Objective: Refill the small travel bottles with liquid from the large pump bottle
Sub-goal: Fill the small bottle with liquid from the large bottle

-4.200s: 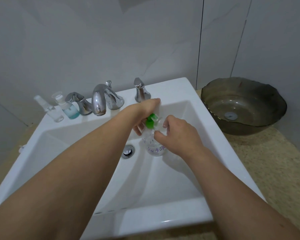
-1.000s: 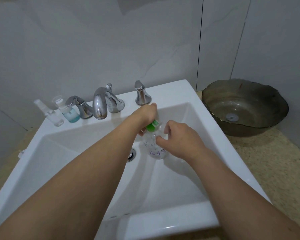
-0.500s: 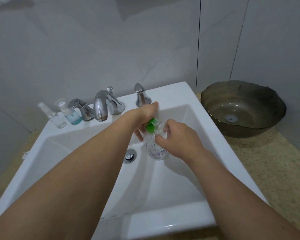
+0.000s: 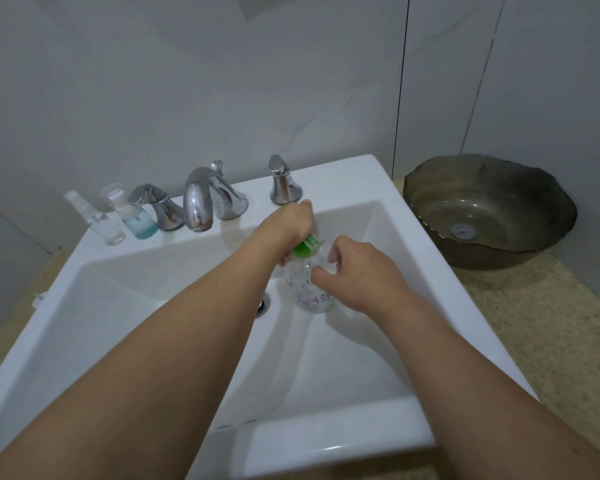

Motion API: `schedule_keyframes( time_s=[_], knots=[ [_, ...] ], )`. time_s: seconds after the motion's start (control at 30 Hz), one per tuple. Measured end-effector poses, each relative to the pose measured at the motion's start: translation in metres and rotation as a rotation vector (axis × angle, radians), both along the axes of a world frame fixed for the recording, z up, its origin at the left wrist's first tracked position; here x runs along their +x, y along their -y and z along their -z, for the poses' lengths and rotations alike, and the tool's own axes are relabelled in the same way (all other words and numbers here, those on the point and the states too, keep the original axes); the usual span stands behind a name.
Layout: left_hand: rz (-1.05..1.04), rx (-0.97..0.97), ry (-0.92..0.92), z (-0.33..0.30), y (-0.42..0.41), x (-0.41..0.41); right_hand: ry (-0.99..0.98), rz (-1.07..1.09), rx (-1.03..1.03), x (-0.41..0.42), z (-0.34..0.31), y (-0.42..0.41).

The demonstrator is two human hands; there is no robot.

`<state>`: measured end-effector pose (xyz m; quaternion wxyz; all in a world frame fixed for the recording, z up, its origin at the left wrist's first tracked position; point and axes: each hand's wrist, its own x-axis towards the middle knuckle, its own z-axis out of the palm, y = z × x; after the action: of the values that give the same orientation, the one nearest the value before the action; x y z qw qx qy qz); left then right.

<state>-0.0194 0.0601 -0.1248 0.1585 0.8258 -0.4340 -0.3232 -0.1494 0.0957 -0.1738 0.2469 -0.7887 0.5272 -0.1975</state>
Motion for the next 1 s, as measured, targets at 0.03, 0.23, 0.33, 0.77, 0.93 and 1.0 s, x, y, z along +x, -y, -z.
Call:
schedule_keyframes(
  time_s=[0.03, 0.23, 0.33, 0.77, 0.93, 1.0],
  knots=[
    [0.0, 0.003, -0.002, 0.0, 0.0, 0.0, -0.001, 0.0, -0.002, 0.0, 0.0, 0.0],
    [-0.009, 0.023, -0.068, -0.002, -0.001, 0.002, -0.013, -0.004, -0.04, -0.001, -0.002, 0.0],
    [-0.001, 0.064, -0.124, -0.003, 0.001, 0.009, 0.006, -0.004, -0.06, -0.001, -0.002, 0.0],
    [0.038, 0.192, -0.231, -0.01, 0.006, 0.014, 0.052, -0.003, -0.085, -0.002, -0.004, 0.0],
    [0.041, 0.016, -0.102, -0.002, 0.0, 0.005, 0.009, 0.005, -0.056, -0.002, 0.0, 0.001],
    [0.03, -0.011, -0.066, -0.001, -0.001, 0.002, -0.009, 0.009, -0.042, -0.001, 0.001, 0.0]
  ],
)
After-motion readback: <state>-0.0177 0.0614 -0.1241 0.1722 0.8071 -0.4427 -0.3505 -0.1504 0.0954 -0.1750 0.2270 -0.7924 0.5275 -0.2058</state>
